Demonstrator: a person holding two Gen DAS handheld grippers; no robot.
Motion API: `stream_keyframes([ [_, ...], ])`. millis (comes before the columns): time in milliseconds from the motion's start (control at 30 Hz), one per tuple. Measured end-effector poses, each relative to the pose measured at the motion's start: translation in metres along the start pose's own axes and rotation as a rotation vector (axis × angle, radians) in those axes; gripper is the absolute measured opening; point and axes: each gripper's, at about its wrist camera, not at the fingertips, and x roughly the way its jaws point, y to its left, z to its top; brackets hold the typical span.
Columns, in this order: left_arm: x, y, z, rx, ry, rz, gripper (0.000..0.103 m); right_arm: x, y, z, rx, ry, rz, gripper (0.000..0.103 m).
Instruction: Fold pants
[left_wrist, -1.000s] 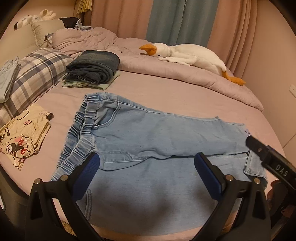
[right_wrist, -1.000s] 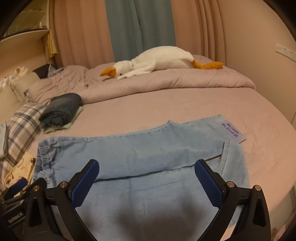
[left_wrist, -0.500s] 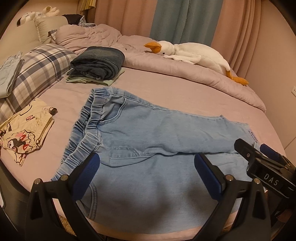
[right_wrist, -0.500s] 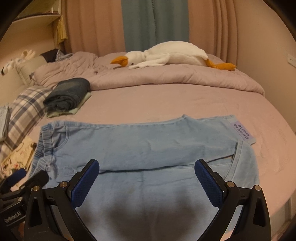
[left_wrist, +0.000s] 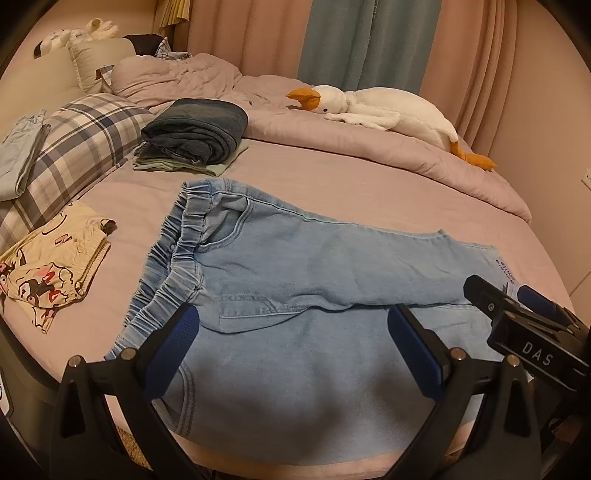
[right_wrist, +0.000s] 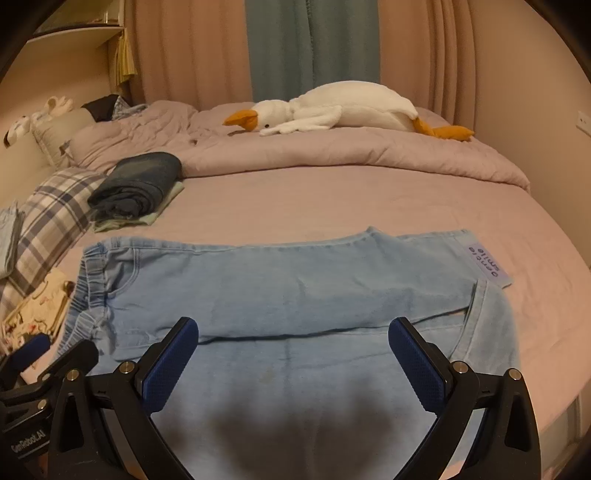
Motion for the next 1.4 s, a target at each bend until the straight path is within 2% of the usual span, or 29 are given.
stream_keyframes([
  [1100, 0.0, -0.005, 0.001, 0.013, 0.024, -0.022, 0.102, 0.004, 0.003, -0.005, -0.009, 0.016, -0.009, 0.102],
  [1233, 0.003, -0.006, 0.004, 0.024, 0.039, -0.053, 0.102, 0.005, 0.003, -0.018, -0.031, 0.024, 0.018, 0.102],
  [1400, 0.011, -0.008, 0.008, 0.063, 0.064, -0.046, 0.101, -0.006, -0.001, -0.017, -0.015, 0.003, 0.057, 0.102],
])
